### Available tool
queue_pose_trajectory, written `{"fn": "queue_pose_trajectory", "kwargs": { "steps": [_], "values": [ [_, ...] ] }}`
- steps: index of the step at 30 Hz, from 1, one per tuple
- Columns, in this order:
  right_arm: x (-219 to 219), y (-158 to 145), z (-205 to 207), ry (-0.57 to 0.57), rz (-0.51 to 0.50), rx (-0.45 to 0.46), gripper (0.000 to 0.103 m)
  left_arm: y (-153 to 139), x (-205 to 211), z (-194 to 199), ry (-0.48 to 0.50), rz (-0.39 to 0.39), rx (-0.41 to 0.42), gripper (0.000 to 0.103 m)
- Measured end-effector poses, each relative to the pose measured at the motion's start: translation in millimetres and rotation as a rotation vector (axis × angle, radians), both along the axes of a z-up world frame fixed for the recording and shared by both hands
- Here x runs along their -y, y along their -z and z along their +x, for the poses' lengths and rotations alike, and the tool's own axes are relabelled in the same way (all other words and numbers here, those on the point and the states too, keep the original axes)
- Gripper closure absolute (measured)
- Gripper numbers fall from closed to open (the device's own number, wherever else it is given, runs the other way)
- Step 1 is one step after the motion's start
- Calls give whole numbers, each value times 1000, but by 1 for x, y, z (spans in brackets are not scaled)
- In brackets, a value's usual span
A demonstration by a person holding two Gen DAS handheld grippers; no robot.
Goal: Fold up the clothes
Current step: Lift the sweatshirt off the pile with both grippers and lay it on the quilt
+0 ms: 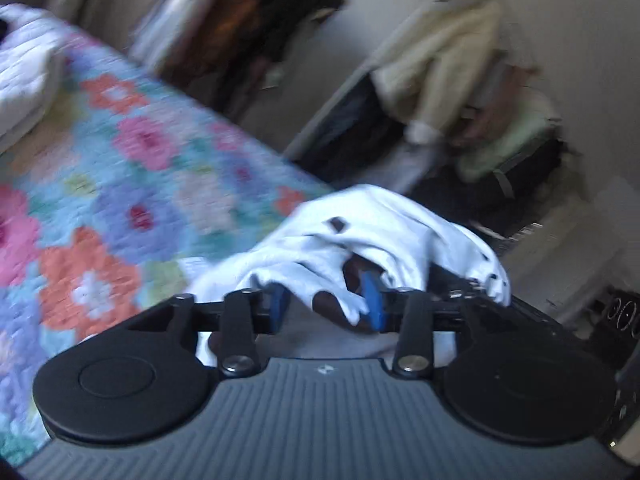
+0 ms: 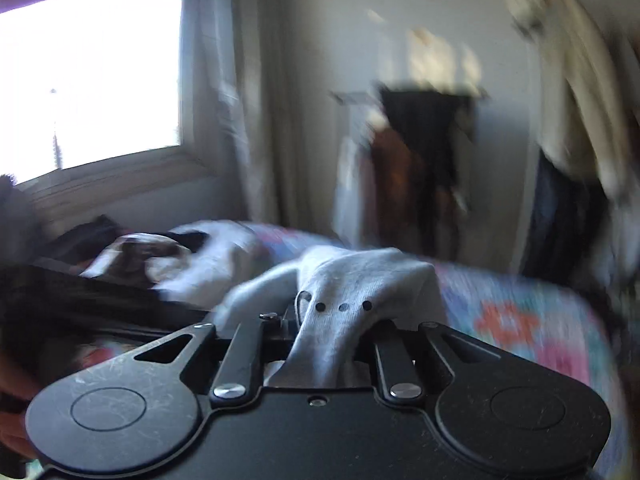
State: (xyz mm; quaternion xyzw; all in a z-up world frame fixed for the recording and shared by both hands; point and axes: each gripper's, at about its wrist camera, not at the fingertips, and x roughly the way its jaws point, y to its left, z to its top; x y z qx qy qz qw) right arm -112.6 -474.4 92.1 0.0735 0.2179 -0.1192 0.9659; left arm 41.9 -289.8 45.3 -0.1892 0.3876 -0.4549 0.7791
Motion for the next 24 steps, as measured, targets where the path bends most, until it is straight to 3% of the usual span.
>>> {"fn": "queue_pose_trajectory", "kwargs": {
  "steps": [1, 5, 10, 12, 15, 18, 22, 24],
  "values": [
    [16, 15, 1, 58, 32, -24, 71, 17, -4, 4, -16, 40, -7, 56],
    [46, 88, -6, 277, 136, -199, 68, 81, -23, 7, -30, 207, -2, 51],
    [37, 152, -34, 347, 198, -248, 59, 140, -32, 1, 21, 257, -83, 50],
    [40, 155, -37, 302, 191, -290, 59, 150, -27, -10, 64, 286, -44, 46],
    [42, 152, -54, 297, 166, -246, 49, 159, -17, -26, 141, 307, 18, 34],
    [46, 152, -66, 293, 199, -232, 48, 167, -5, -39, 203, 335, 73, 26],
    [46, 162, -85, 345, 237, -195, 35, 187, 11, -36, 190, 406, 49, 23],
    [45, 168, -87, 340, 263, -210, 34, 196, 16, -32, 177, 421, 34, 23]
  ]
}}
